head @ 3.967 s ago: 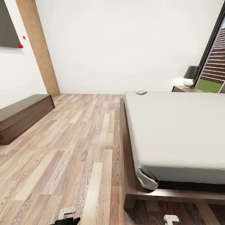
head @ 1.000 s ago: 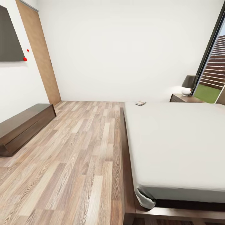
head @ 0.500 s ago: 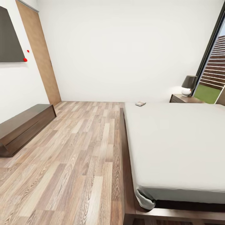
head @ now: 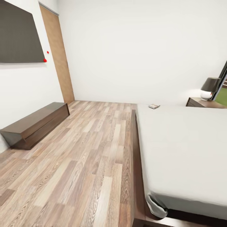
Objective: In the bedroom, move the book from the bed onto either nightstand, and place the two sandals side by side next to the bed.
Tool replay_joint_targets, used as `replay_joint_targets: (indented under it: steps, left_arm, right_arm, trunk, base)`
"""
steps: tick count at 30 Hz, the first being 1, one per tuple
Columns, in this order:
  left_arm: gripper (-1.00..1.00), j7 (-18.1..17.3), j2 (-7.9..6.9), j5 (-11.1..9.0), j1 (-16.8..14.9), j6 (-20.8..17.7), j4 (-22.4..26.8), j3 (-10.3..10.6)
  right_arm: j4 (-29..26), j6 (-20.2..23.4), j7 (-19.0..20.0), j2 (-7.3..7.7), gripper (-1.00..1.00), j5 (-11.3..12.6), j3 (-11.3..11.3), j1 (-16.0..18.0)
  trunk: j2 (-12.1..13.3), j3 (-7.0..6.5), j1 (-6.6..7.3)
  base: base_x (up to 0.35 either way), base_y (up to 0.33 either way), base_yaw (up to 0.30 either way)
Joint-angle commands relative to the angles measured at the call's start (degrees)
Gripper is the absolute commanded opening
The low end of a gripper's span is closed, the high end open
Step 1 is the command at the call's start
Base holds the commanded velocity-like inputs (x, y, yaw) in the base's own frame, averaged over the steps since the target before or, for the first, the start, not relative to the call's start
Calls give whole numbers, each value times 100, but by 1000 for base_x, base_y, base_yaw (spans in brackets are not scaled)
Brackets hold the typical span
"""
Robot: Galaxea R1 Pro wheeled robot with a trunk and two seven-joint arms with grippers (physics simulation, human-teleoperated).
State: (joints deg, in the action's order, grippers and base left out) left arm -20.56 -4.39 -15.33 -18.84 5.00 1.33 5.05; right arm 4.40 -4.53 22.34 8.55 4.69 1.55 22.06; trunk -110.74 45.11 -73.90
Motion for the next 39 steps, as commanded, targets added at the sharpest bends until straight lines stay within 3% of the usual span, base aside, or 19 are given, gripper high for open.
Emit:
replay_joint_targets:
  steps: [1, 14, 39]
  left_arm:
    - [100, -18, -1, -49, -5, 21, -9, 49]
    - [100, -18, -1, -49, -5, 20, -9, 49]
    - [100, -18, -1, -49, -5, 18, -9, 49]
  right_arm:
    - [26, -30, 32, 2, 100, 49, 12, 9]
    - [25, -29, 33, 4, 100, 44, 12, 9]
    - [24, -26, 68, 6, 100, 23, 12, 9]
  trunk:
    - [-2, 5, 1]
    - [-2, 5, 1]
    - [-2, 5, 1]
  base:
    - [0, 0, 291]
    - [0, 0, 269]
    - [0, 0, 29]
